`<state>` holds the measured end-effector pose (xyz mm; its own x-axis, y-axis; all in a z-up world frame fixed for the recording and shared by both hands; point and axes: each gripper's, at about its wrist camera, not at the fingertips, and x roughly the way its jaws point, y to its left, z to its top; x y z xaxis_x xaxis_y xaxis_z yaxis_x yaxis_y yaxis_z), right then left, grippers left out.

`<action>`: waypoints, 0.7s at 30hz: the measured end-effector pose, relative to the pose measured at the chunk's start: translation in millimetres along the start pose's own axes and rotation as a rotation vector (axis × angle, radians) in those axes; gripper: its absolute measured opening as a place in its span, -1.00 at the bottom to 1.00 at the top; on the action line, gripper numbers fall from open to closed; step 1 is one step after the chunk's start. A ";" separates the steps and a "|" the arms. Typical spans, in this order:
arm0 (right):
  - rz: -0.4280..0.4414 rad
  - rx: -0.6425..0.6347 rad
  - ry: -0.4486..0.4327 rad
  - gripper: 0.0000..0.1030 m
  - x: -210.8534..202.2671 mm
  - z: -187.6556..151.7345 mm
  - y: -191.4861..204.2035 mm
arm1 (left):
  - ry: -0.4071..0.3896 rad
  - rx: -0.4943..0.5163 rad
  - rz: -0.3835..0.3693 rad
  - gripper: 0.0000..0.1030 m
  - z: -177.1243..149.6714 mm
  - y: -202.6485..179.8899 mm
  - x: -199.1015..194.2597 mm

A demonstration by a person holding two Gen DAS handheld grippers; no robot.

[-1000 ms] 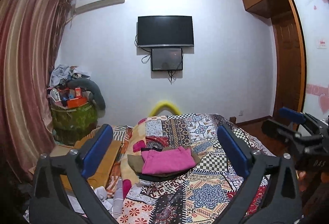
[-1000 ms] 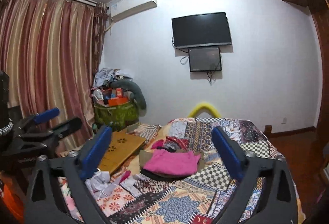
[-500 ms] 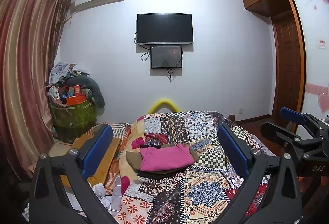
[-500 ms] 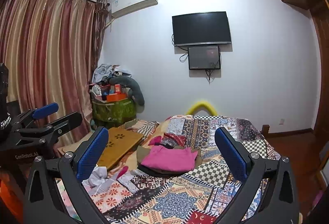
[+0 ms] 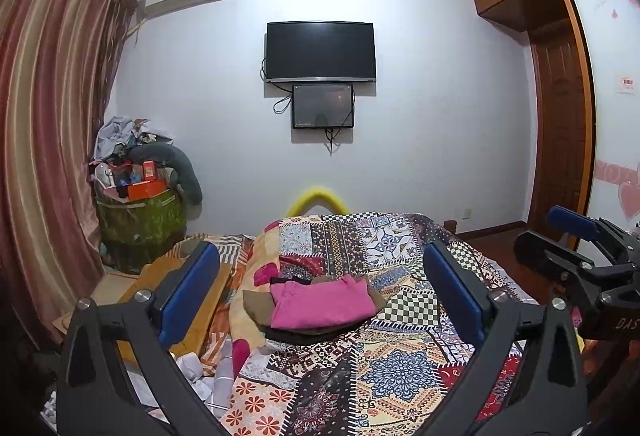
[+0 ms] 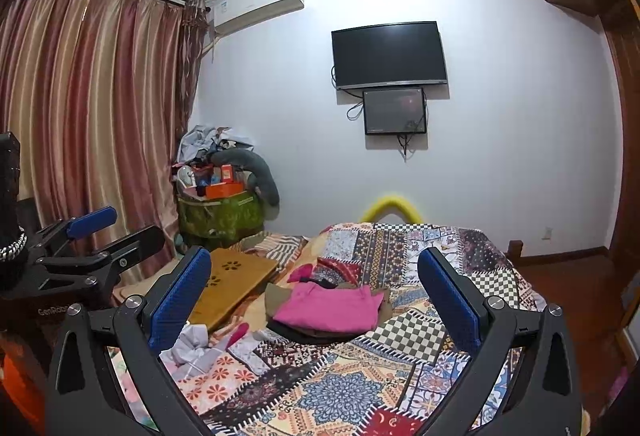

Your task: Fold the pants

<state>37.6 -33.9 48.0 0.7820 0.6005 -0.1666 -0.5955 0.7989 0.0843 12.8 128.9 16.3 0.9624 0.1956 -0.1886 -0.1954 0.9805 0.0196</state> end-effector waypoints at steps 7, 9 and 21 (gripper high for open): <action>-0.006 0.007 -0.001 1.00 -2.9 -0.7 -0.6 | 0.002 -0.002 -0.002 1.00 0.5 -0.3 1.4; -0.009 0.008 -0.003 1.00 -3.8 -0.2 -0.2 | 0.004 -0.003 -0.005 1.00 0.4 -0.7 1.1; -0.018 0.021 -0.005 1.00 -8.8 2.2 -2.1 | 0.016 -0.001 -0.018 1.00 0.1 -2.8 2.7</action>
<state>32.3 -40.7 51.5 0.7937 0.5858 -0.1637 -0.5770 0.8103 0.1022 16.0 126.7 15.8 0.9628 0.1772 -0.2042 -0.1781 0.9839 0.0146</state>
